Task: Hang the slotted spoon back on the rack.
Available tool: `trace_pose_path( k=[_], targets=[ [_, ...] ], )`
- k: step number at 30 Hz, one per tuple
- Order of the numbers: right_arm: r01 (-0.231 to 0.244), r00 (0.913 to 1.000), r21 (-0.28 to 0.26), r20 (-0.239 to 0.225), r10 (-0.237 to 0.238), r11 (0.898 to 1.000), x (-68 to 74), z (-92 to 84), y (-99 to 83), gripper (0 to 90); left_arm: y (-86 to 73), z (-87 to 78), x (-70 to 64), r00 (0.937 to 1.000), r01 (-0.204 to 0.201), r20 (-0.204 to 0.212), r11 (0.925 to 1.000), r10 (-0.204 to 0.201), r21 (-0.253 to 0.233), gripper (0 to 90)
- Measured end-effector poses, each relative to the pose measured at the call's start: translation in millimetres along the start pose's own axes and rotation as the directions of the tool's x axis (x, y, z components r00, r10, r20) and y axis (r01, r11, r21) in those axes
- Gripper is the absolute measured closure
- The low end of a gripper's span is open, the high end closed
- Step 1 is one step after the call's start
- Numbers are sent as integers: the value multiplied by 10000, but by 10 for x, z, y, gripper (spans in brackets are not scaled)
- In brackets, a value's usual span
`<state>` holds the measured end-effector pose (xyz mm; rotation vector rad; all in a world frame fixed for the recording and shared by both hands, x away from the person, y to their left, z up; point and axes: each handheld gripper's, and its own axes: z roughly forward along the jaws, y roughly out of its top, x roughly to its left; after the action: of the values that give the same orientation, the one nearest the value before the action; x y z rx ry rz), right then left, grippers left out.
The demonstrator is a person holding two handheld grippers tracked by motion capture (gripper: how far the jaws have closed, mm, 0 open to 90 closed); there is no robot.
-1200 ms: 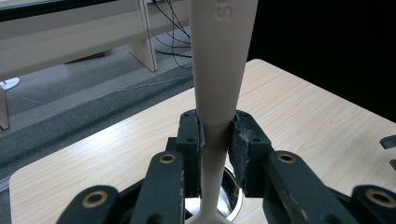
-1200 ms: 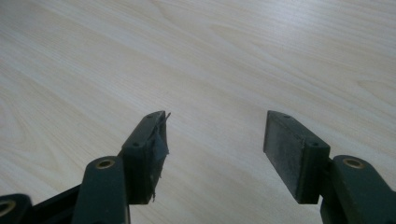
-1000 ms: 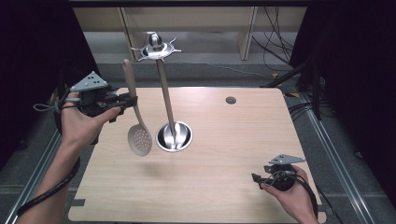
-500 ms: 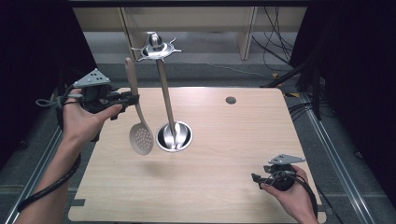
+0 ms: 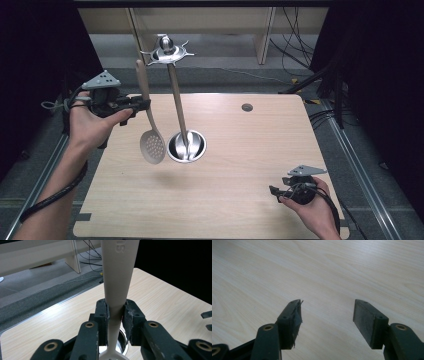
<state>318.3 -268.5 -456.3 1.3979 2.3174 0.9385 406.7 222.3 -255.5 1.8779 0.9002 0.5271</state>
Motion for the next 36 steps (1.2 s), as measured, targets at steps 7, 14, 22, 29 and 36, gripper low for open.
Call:
trace_pose_path(
  k=[7, 14, 22, 29, 36],
  targets=[
    [-30, 10000, -9, 12, 30, 10000, 1, 0, 0, 402, 4, 27, 23, 10000, 80, 29, 9999, -80, 93, 740],
    [53, 10000, -79, 16, -52, 10000, -6, 1, 0, 402, 15, 41, 31, 10000, 54, 62, 9999, -55, 163, 740],
    [-18, 10000, -20, 14, 19, 10000, -1, -2, 0, 402, 35, 63, 32, 9999, 51, 107, 9997, -54, 234, 740],
    [-2, 10000, -20, 28, 2, 10000, -3, -3, 0, 402, 50, 74, 33, 9999, 57, 105, 9996, -60, 260, 740],
    [-8, 10000, -28, 15, 8, 10000, -2, -3, -1, 402, 46, 105, 37, 9999, 55, 133, 9996, -59, 279, 740]
  ],
)
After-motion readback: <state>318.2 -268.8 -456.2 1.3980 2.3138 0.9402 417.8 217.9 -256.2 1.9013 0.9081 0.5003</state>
